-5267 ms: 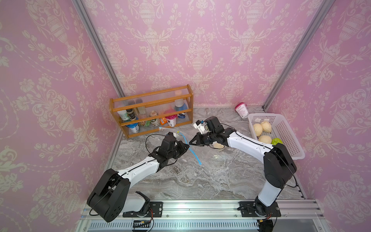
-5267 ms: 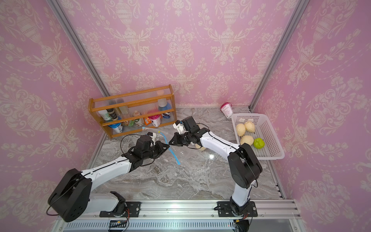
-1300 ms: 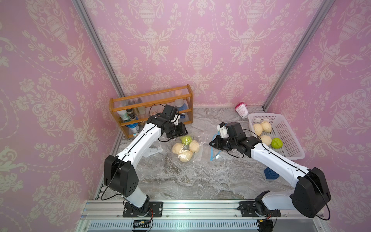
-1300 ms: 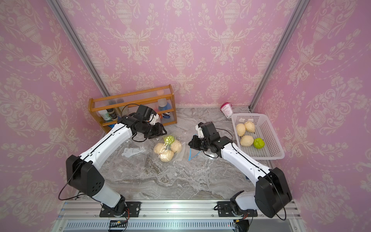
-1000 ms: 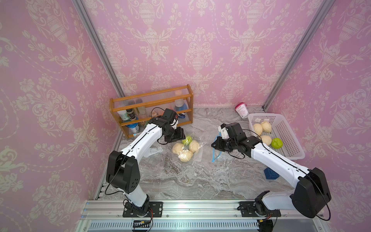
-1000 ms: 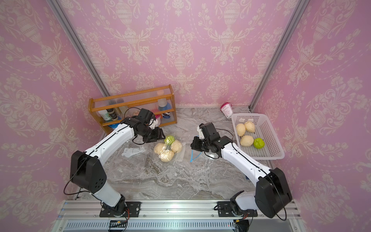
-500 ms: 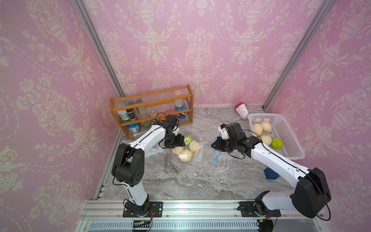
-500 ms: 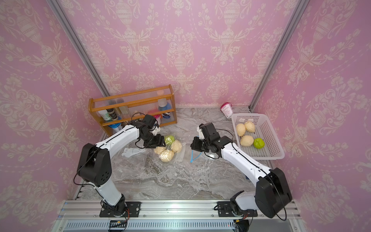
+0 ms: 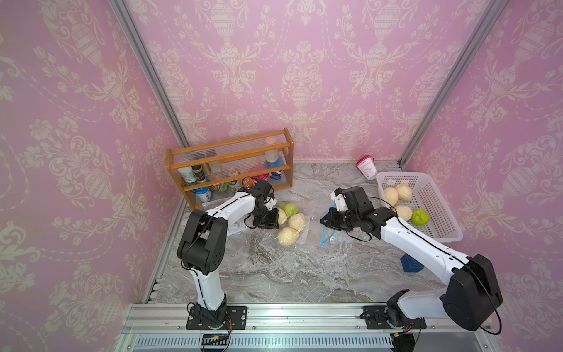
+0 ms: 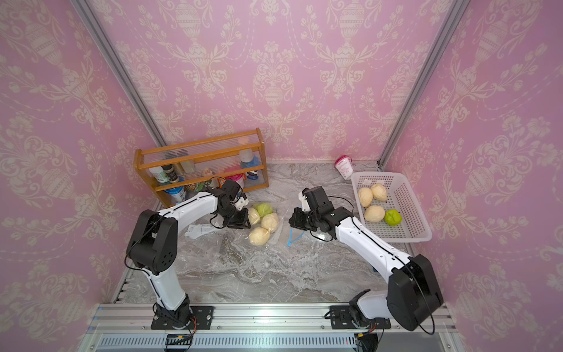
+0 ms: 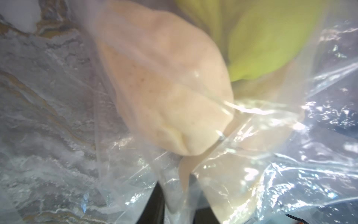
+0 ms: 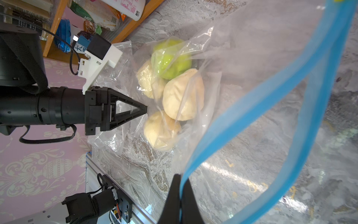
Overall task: Open the zip-top bag and take out the pear
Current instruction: Pick up the pear from the zipper food storage bag.
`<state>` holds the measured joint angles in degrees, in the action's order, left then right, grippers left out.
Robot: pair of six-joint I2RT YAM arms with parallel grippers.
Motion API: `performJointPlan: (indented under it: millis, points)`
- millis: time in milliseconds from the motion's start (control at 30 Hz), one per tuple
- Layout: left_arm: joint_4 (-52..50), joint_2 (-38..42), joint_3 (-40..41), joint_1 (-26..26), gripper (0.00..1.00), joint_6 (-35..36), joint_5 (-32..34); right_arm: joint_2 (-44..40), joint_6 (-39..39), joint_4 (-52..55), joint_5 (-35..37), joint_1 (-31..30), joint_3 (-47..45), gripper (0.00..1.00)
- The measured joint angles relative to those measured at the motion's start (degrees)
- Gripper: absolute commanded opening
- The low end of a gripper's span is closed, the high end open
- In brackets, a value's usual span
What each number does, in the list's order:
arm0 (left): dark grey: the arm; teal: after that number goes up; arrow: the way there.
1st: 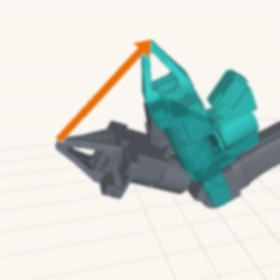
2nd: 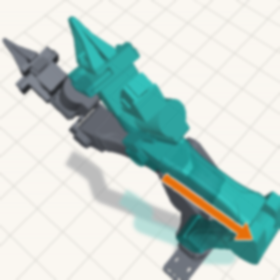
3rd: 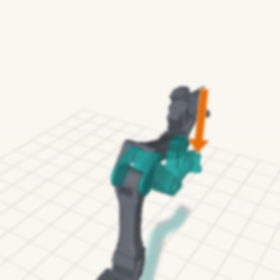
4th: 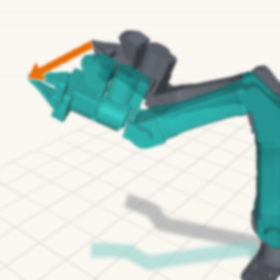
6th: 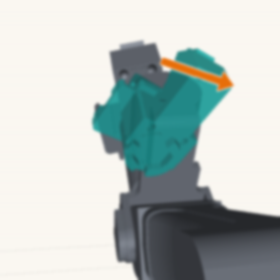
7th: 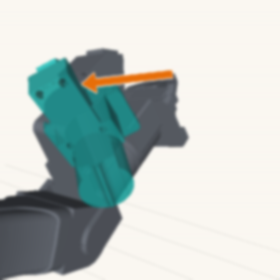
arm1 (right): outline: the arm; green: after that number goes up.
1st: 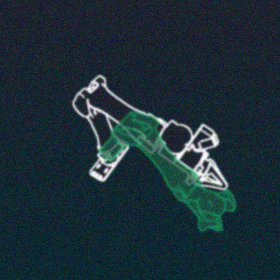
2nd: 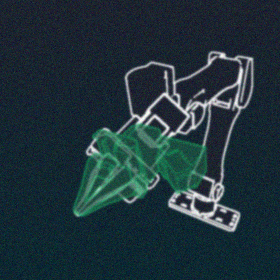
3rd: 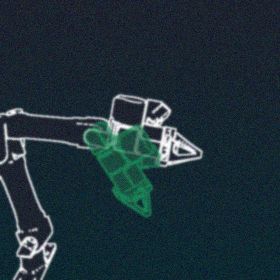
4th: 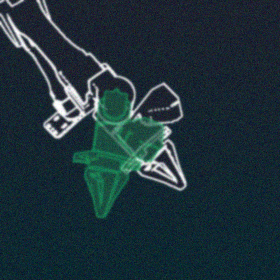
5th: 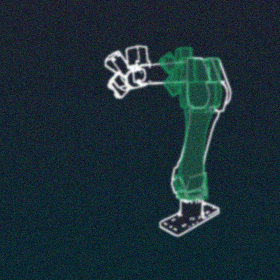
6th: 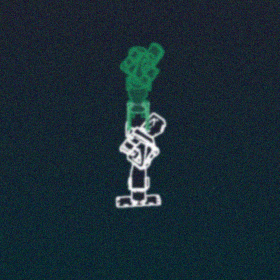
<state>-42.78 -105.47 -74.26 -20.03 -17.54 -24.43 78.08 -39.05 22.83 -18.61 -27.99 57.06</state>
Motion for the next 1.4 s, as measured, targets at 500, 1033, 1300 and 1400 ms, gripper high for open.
performJointPlan:
  millis: [500,1033,1300,1400]
  points:
    - [-3.78,8.90,-10.86,0.00,0.00,0.07,1.09,0.55,-0.15,-12.17,-4.15,5.18,-9.64,0.00]
    - [-8.22,10.93,-10.78,0.00,0.00,-0.31,7.72,7.56,-0.11,-23.21,-8.70,6.34,-12.76,0.11]
    - [-9.16,10.93,-9.68,0.11,0.00,-0.26,10.97,3.52,-2.43,-19.65,-9.16,10.99,-12.76,0.36]
    - [-9.14,10.91,-8.44,0.22,0.00,-0.26,11.30,1.86,-4.11,-17.66,-7.76,12.28,-12.76,0.27]
